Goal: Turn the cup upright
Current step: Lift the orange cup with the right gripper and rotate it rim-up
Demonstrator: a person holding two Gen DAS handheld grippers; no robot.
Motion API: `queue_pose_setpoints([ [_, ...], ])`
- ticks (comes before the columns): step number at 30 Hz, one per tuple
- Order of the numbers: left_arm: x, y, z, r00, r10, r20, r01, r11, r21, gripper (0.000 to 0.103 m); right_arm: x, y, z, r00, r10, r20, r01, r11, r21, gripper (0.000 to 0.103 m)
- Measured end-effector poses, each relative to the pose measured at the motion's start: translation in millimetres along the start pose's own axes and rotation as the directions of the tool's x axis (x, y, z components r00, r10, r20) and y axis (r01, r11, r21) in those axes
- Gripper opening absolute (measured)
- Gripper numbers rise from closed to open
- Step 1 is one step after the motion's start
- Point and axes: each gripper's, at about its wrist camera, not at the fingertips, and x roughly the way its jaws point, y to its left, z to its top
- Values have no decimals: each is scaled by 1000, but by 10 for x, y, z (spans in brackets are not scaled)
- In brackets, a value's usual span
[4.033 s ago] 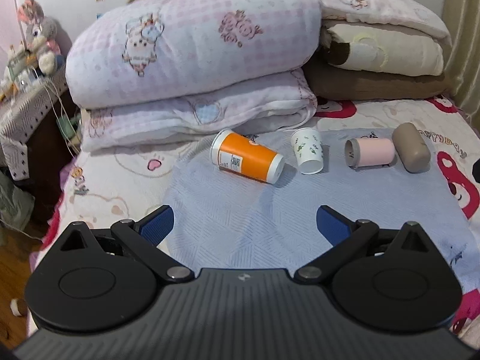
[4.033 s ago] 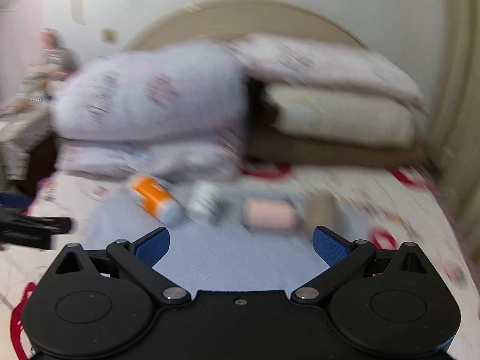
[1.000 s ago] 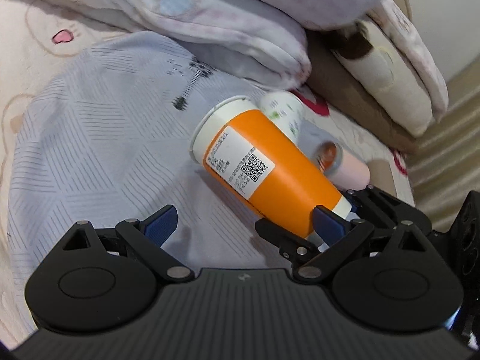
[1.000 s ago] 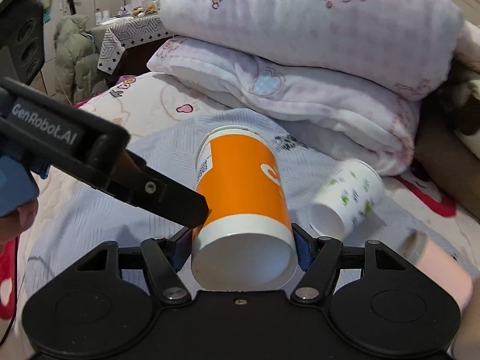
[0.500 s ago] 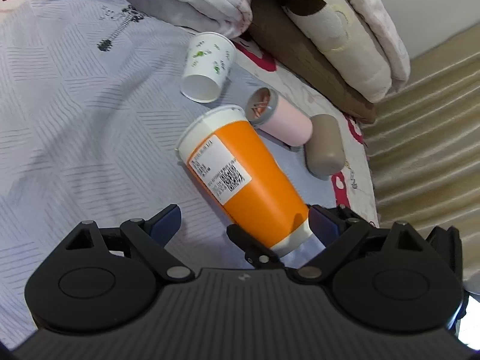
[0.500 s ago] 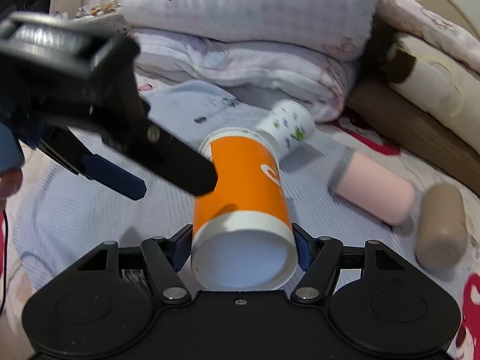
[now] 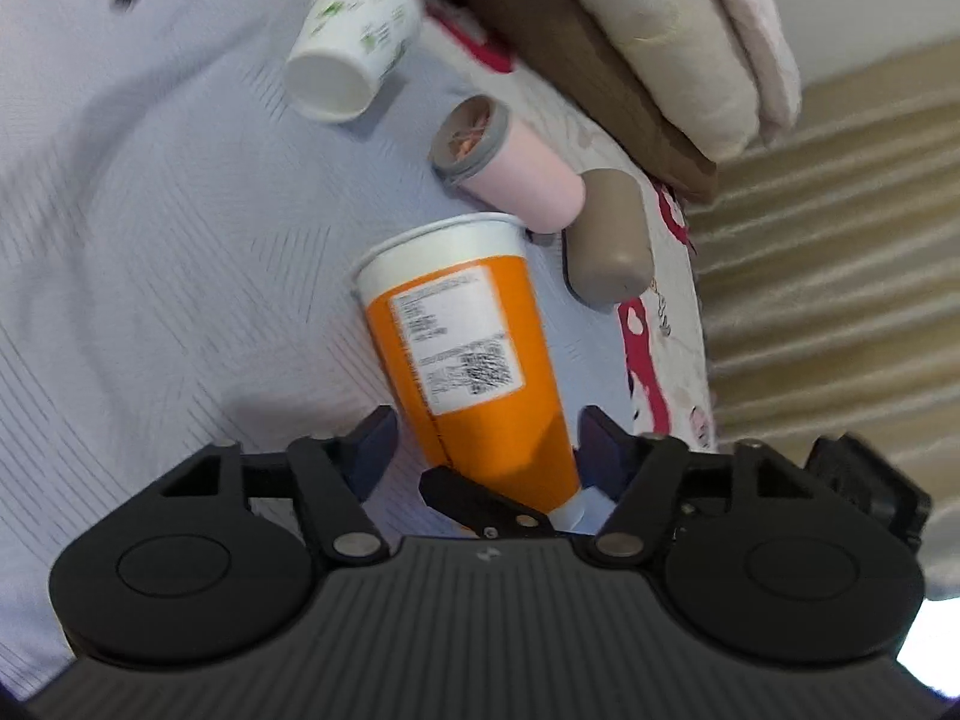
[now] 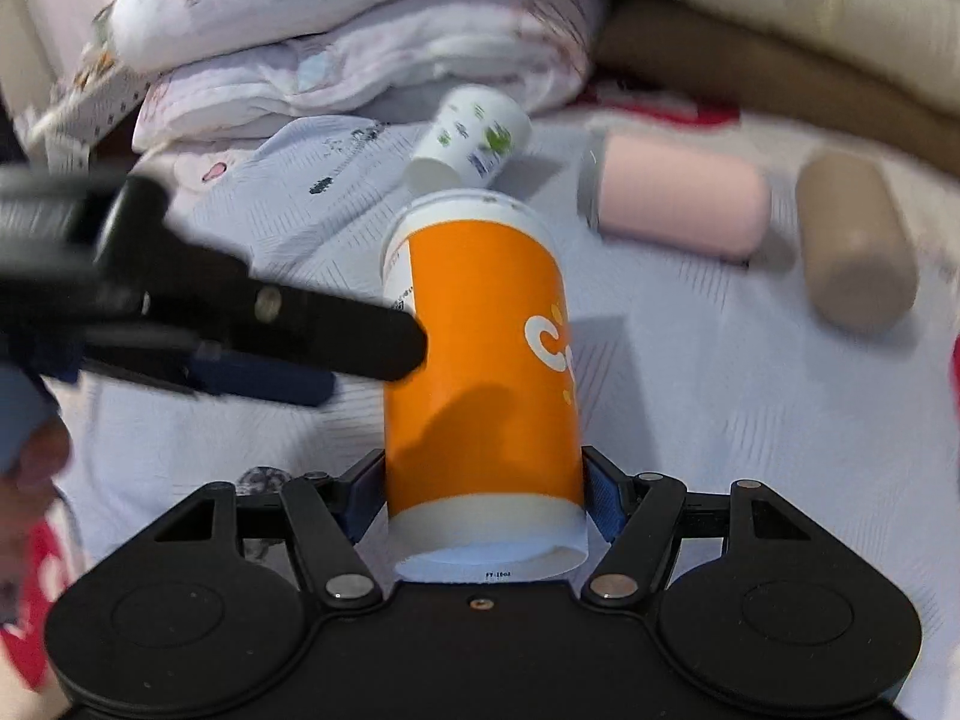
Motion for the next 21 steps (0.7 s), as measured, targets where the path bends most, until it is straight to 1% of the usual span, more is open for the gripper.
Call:
queue_pose_setpoints([
  [2,38,14,18,1000,6,-11,-6,1000,2,58,9,-121,-20,997,77,-30,-75,996,47,72],
  [4,55,-1,25,1000,28,-3,-28,999,30,57,-4,-188,-38,992,118,-39,-116,991,63,74],
  [7,82,-21,51,1000,23,-14,-22,998,63,57,-7,-204,11,990,125,-57,-126,992,-10,78],
  [10,136,-35,77,999,22,-30,-20,997,80,57,7,-233,122,989,137,-58,-140,989,-50,79],
  [15,250,-59,101,998,55,-41,-50,993,105,57,51,-284,275,988,150,-40,-152,986,-67,79],
  [16,263,-58,100,997,59,-40,-54,992,110,57,53,-297,279,988,150,-34,-152,986,-64,79],
  [21,308,-110,117,996,72,-47,-63,985,159,59,113,-330,242,985,164,-57,-168,984,-67,79],
])
